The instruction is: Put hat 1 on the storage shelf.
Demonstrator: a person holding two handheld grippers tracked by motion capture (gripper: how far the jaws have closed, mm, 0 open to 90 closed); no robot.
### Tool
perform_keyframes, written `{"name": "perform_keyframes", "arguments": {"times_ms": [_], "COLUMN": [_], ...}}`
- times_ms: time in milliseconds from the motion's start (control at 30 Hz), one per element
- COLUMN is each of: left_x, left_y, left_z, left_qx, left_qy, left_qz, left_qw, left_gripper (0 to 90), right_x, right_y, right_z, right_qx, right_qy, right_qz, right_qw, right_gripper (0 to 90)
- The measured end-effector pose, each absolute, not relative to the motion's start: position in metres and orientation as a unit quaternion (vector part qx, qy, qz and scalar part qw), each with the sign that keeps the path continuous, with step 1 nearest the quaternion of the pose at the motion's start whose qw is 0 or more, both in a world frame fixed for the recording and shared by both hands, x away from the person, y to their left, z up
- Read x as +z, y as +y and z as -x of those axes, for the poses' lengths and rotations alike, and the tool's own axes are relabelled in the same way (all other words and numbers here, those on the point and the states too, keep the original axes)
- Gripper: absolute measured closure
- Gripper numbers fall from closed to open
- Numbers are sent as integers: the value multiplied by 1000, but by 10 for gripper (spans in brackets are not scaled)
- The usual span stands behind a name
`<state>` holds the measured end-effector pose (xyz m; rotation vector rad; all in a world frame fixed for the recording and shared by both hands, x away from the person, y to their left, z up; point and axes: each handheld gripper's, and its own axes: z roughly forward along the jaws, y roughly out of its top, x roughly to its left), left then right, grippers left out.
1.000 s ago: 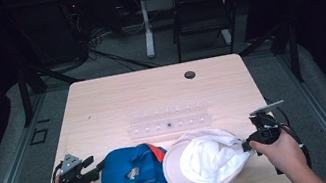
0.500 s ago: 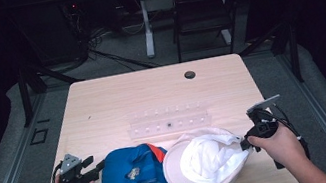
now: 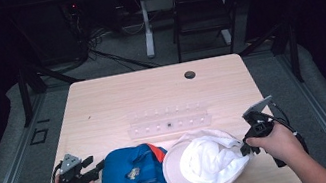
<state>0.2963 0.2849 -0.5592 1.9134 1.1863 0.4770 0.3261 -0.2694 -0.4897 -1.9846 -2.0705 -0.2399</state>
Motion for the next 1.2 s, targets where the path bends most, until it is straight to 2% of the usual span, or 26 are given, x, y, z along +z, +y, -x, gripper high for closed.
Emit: {"name": "perform_keyframes", "arguments": {"times_ms": [300, 533, 1200], "left_x": [-559, -559, -559], "left_y": [285, 285, 286], "left_z": [-296, -296, -296], "left_qx": [189, 189, 188], "left_qy": [471, 471, 473], "left_qz": [-759, -759, -758], "left_qw": [408, 408, 409], "left_gripper": [479, 479, 479], "right_x": [-483, -474, -426], "right_y": [-267, -264, -248], "right_z": [-327, -326, -337], "right_qx": [-88, -107, -117], "right_qy": [-714, -701, -704], "right_qz": [680, 692, 691], "right_qw": [143, 135, 117], "right_gripper": [815, 816, 816]}}
